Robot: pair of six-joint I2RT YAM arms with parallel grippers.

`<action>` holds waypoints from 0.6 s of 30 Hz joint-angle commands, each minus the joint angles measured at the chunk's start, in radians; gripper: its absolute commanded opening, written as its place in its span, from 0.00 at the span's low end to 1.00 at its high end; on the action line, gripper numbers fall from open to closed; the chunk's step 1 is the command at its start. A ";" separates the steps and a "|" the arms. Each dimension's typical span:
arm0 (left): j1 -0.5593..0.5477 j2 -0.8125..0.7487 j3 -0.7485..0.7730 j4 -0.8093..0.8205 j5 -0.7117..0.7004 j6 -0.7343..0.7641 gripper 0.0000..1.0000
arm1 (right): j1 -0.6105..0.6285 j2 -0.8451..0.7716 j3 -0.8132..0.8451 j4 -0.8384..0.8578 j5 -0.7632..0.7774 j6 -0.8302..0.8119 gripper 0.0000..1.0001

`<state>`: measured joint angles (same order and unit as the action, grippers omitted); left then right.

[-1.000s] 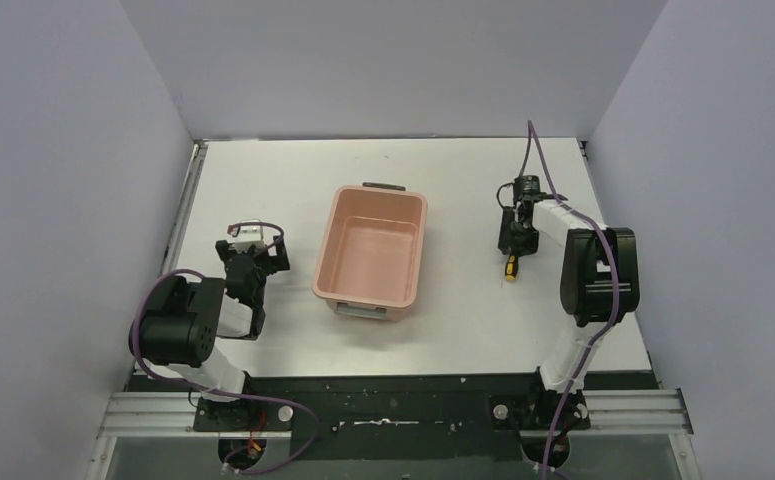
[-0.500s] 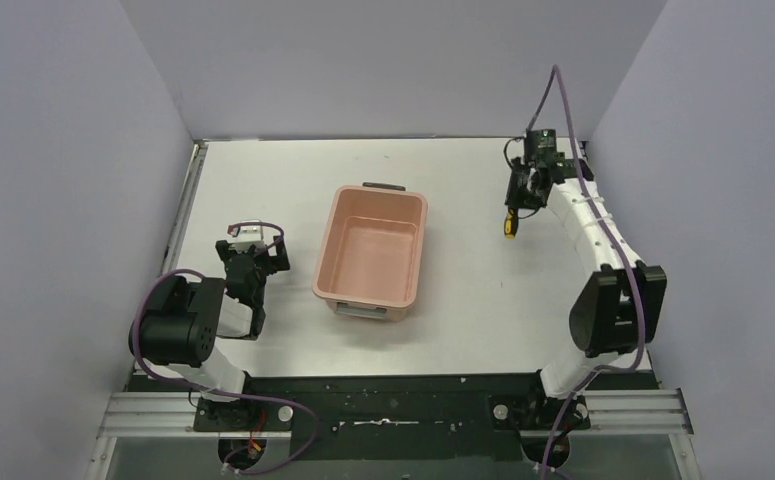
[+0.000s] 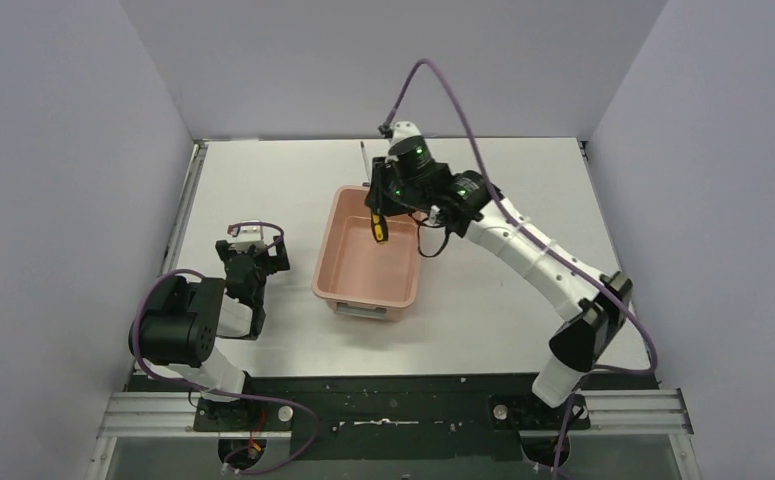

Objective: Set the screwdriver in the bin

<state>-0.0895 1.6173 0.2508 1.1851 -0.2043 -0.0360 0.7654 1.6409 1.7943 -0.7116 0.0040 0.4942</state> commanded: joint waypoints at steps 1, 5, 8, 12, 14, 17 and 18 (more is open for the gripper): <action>0.006 -0.008 0.002 0.025 0.012 0.009 0.97 | 0.065 0.106 -0.073 0.033 0.043 0.060 0.00; 0.006 -0.008 0.002 0.025 0.011 0.011 0.97 | 0.116 0.169 -0.159 0.041 0.094 0.081 0.00; 0.005 -0.007 0.002 0.026 0.011 0.010 0.97 | 0.126 0.200 -0.232 0.085 0.113 0.095 0.00; 0.005 -0.008 0.002 0.025 0.011 0.010 0.97 | 0.127 0.264 -0.280 0.112 0.119 0.105 0.00; 0.005 -0.008 0.002 0.025 0.011 0.011 0.97 | 0.126 0.292 -0.286 0.115 0.140 0.106 0.02; 0.005 -0.007 0.002 0.026 0.011 0.009 0.97 | 0.127 0.311 -0.293 0.119 0.162 0.106 0.17; 0.005 -0.007 0.002 0.026 0.011 0.010 0.97 | 0.126 0.312 -0.294 0.120 0.168 0.106 0.29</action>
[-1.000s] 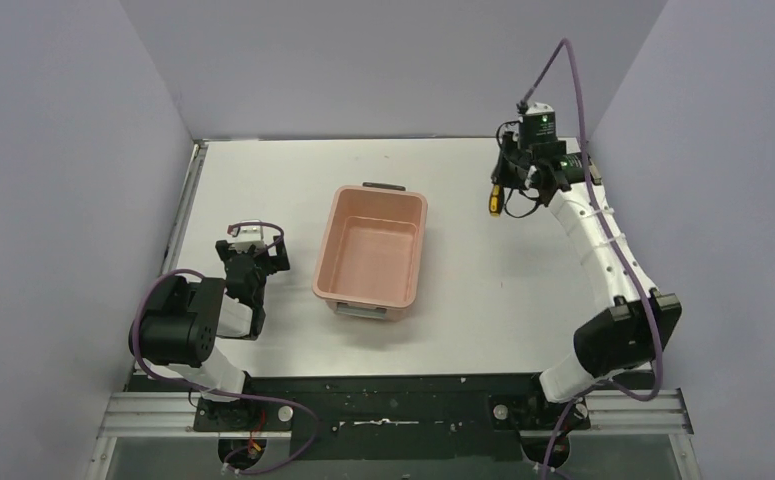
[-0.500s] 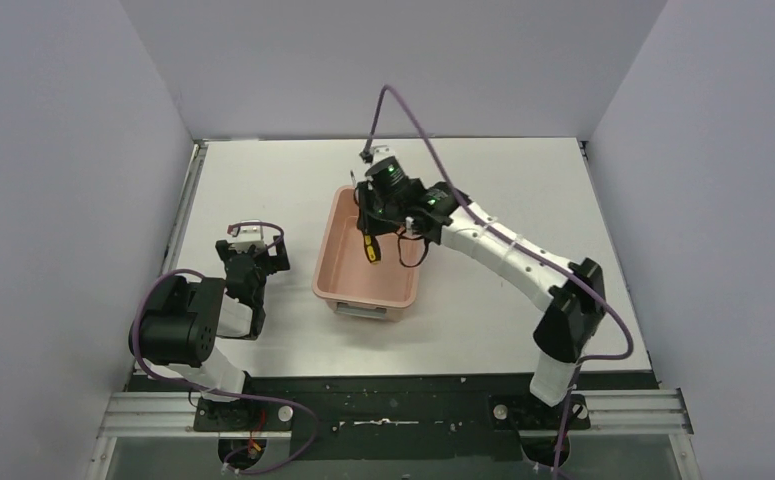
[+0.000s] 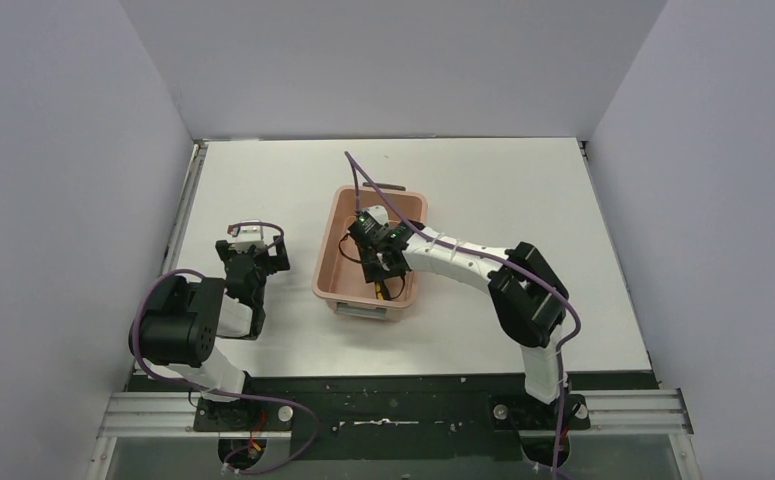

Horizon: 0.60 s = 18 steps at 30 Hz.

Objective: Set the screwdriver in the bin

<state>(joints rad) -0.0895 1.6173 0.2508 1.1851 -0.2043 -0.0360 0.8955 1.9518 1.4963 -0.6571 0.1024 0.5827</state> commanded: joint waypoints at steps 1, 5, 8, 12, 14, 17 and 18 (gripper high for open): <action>0.006 -0.007 0.002 0.026 0.011 0.009 0.97 | -0.003 0.001 0.008 0.062 0.075 0.017 0.40; 0.006 -0.008 0.002 0.026 0.011 0.010 0.97 | -0.004 -0.017 0.031 0.045 0.105 0.016 0.53; 0.005 -0.007 0.002 0.026 0.011 0.010 0.97 | -0.004 -0.051 0.076 0.014 0.129 0.004 0.54; 0.005 -0.007 0.002 0.025 0.011 0.011 0.97 | -0.004 -0.133 0.143 -0.009 0.150 -0.028 0.55; 0.005 -0.007 0.002 0.026 0.011 0.010 0.97 | -0.004 -0.189 0.152 0.000 0.151 -0.047 0.58; 0.005 -0.008 0.002 0.026 0.012 0.011 0.97 | -0.014 -0.279 0.155 0.013 0.162 -0.088 0.72; 0.005 -0.008 0.002 0.026 0.011 0.010 0.97 | -0.020 -0.308 0.154 0.014 0.165 -0.100 0.87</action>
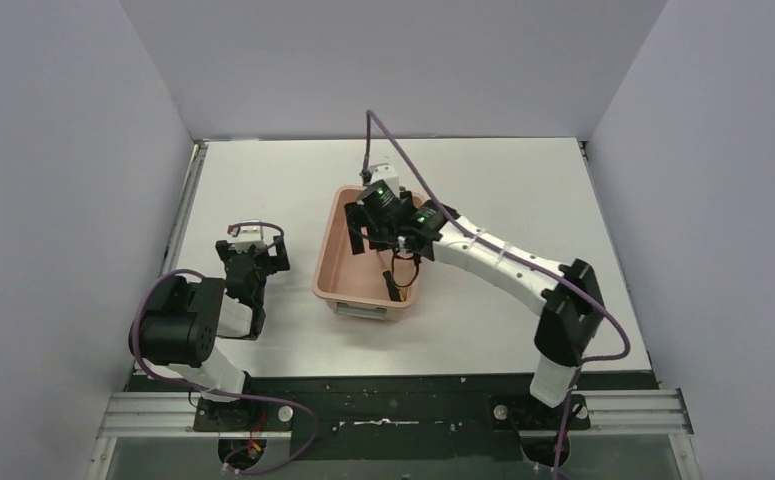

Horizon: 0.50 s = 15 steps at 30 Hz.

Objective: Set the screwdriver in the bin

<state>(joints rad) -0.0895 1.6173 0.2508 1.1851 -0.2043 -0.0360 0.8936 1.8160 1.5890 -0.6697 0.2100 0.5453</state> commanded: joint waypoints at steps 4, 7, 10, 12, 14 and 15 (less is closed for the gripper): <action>0.006 -0.008 0.002 0.026 0.012 0.011 0.97 | -0.062 -0.296 0.028 0.051 0.082 -0.132 1.00; 0.005 -0.008 0.002 0.025 0.011 0.010 0.97 | -0.144 -0.412 -0.065 0.103 0.081 -0.181 1.00; 0.005 -0.007 0.002 0.025 0.011 0.010 0.97 | -0.235 -0.519 -0.197 0.172 0.120 -0.235 1.00; 0.005 -0.008 0.002 0.026 0.011 0.010 0.97 | -0.287 -0.590 -0.305 0.232 0.175 -0.276 1.00; 0.006 -0.008 0.002 0.026 0.012 0.010 0.97 | -0.370 -0.663 -0.446 0.322 0.184 -0.306 1.00; 0.006 -0.008 0.002 0.027 0.011 0.011 0.97 | -0.408 -0.698 -0.514 0.362 0.180 -0.311 1.00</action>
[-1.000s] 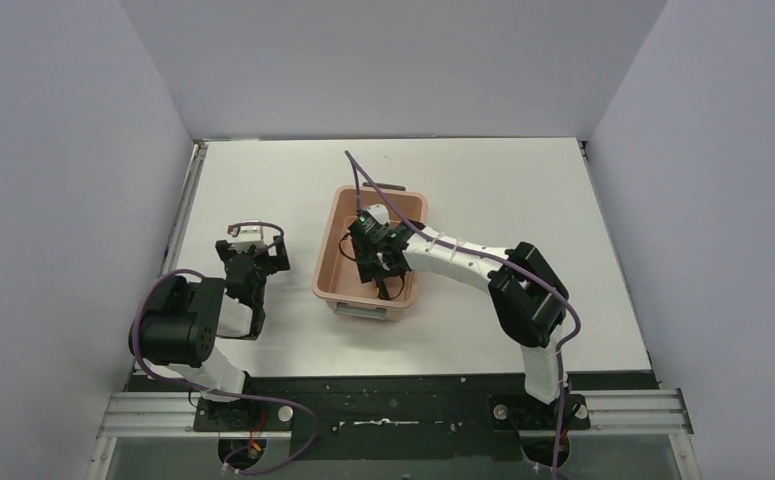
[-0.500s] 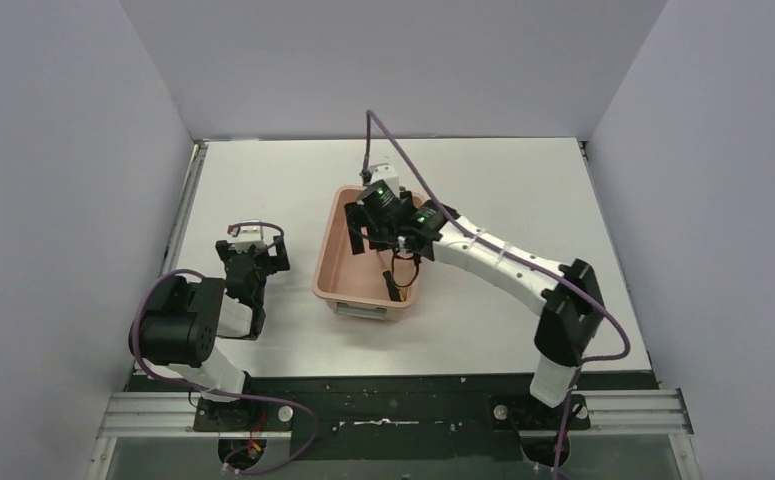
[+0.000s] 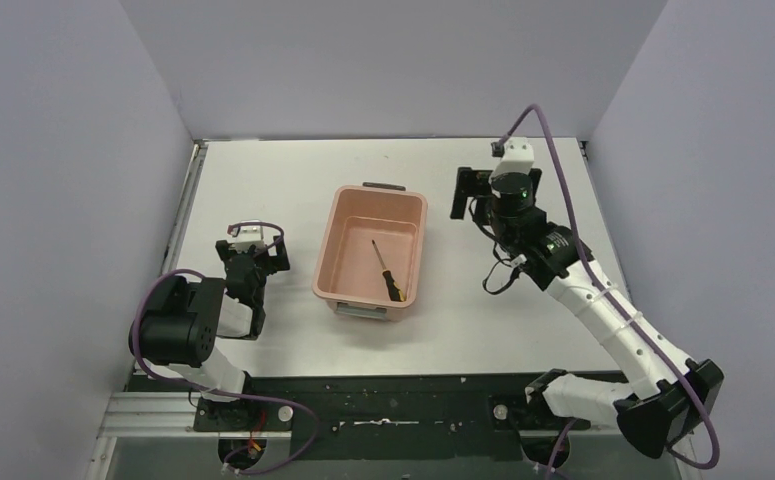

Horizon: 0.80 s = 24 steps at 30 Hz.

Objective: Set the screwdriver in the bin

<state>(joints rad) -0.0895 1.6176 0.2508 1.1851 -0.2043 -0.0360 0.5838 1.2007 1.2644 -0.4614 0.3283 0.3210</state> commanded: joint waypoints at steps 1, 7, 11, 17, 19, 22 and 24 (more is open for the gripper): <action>0.006 -0.008 0.002 0.026 0.011 0.010 0.97 | -0.131 -0.114 -0.249 0.194 0.060 -0.088 1.00; 0.005 -0.008 0.002 0.025 0.011 0.011 0.97 | -0.260 -0.270 -0.616 0.403 0.057 -0.077 1.00; 0.005 -0.008 0.002 0.026 0.011 0.010 0.97 | -0.273 -0.326 -0.770 0.514 0.055 -0.055 1.00; 0.005 -0.008 0.002 0.025 0.011 0.010 0.97 | -0.275 -0.339 -0.848 0.542 0.069 -0.011 1.00; 0.005 -0.008 0.002 0.026 0.011 0.011 0.97 | -0.274 -0.339 -0.858 0.545 0.084 -0.008 1.00; 0.005 -0.007 0.004 0.022 0.012 0.010 0.97 | -0.274 -0.344 -0.862 0.552 0.078 -0.010 1.00; 0.005 -0.008 0.004 0.021 0.014 0.010 0.97 | -0.275 -0.351 -0.861 0.556 0.077 -0.014 1.00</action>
<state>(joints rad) -0.0895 1.6173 0.2508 1.1851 -0.2043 -0.0360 0.3145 0.8799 0.4084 0.0025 0.3740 0.2951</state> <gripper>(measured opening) 0.974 0.999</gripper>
